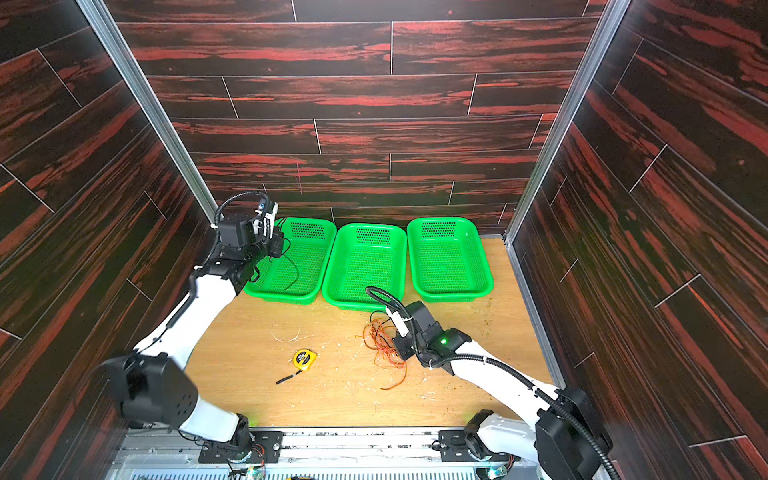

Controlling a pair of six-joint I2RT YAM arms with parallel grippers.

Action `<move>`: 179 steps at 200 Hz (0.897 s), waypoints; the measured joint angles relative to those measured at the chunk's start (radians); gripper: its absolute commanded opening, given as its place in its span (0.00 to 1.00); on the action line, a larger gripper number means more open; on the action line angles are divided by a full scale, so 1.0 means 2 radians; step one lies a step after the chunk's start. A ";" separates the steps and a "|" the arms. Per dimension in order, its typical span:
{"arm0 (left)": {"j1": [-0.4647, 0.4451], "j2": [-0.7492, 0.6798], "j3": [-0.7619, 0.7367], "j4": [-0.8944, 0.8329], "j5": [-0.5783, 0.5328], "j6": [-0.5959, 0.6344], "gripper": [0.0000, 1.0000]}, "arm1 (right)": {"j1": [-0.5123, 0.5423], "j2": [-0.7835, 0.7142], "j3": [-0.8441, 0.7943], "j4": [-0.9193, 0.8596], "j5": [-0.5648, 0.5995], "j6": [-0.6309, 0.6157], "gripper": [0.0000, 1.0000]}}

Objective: Untangle the cables

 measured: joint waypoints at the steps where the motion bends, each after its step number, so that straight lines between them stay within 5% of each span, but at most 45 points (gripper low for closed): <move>1: 0.001 0.001 0.000 0.000 0.000 -0.001 0.20 | 0.000 0.000 0.000 0.000 0.000 0.000 0.00; 31: 0.004 0.014 -0.024 0.012 0.004 -0.014 0.70 | 0.000 0.000 0.006 -0.002 0.000 0.000 0.00; 42: 0.004 0.012 -0.042 0.027 0.004 -0.024 0.98 | 0.000 -0.002 0.008 -0.003 -0.001 -0.002 0.00; 95: 0.002 -0.048 -0.103 0.060 0.039 -0.027 0.99 | 0.000 -0.026 0.039 -0.015 -0.017 -0.015 0.00; 120: -0.010 -0.123 -0.143 0.079 0.089 -0.018 0.88 | 0.000 -0.035 0.067 -0.019 -0.028 -0.024 0.00; 147: -0.076 -0.190 -0.197 0.095 0.142 0.007 0.79 | 0.000 -0.036 0.096 -0.027 -0.040 -0.034 0.00; 179: -0.166 -0.208 -0.261 0.102 0.181 0.030 0.86 | 0.000 -0.029 0.120 -0.035 -0.054 -0.041 0.00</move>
